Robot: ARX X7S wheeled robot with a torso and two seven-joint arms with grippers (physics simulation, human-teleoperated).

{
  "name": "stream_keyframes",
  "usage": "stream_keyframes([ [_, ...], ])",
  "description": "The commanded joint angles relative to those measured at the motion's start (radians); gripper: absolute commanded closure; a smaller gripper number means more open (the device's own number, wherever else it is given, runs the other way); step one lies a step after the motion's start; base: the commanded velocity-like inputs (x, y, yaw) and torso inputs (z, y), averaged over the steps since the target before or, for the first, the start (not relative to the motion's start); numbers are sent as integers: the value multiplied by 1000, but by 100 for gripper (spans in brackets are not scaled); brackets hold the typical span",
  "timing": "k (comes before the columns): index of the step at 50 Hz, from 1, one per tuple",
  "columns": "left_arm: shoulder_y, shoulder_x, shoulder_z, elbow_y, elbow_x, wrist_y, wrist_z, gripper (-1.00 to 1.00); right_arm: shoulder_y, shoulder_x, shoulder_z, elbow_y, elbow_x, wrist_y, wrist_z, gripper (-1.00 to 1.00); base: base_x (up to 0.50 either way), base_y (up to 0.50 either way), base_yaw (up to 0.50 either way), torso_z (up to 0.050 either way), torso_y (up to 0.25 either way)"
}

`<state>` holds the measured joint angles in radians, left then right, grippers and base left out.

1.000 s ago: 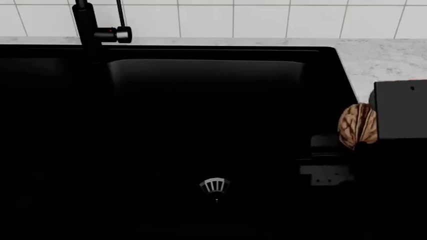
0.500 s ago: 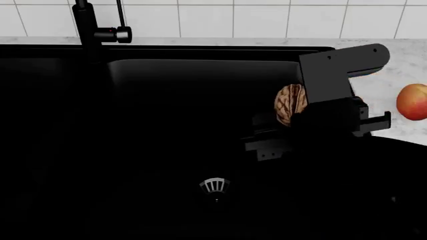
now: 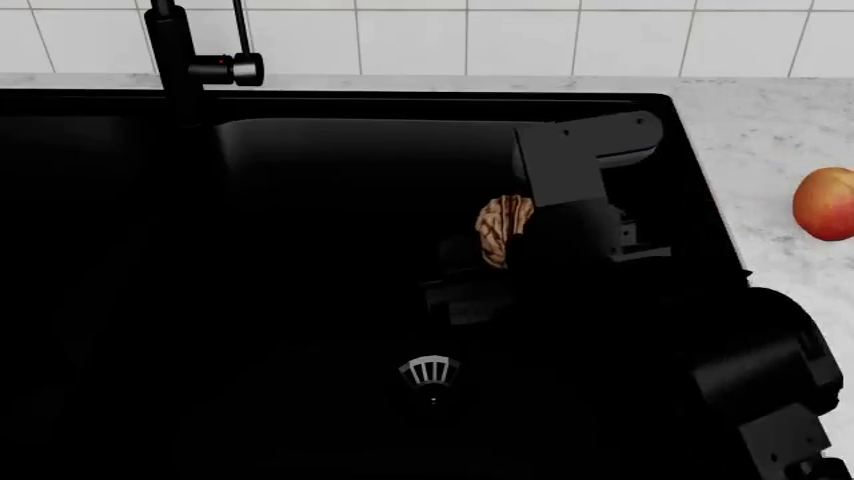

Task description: Pick the walnut from the counter and place it in the sink

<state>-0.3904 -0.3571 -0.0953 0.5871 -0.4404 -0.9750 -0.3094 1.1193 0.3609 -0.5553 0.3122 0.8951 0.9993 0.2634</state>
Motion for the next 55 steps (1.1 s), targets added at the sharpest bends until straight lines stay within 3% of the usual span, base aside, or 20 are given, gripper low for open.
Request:
stream_keyframes([
  [1, 1, -1, 7, -12, 2, 9, -1, -100, 16, -58, -49, 138, -50, -41, -93, 100, 0, 0, 0, 0, 0],
  [55, 15, -2, 12, -26, -14, 29, -12, -100, -61, -175, -193, 435, -114, -114, -281, 100, 0, 0, 0, 0, 0],
])
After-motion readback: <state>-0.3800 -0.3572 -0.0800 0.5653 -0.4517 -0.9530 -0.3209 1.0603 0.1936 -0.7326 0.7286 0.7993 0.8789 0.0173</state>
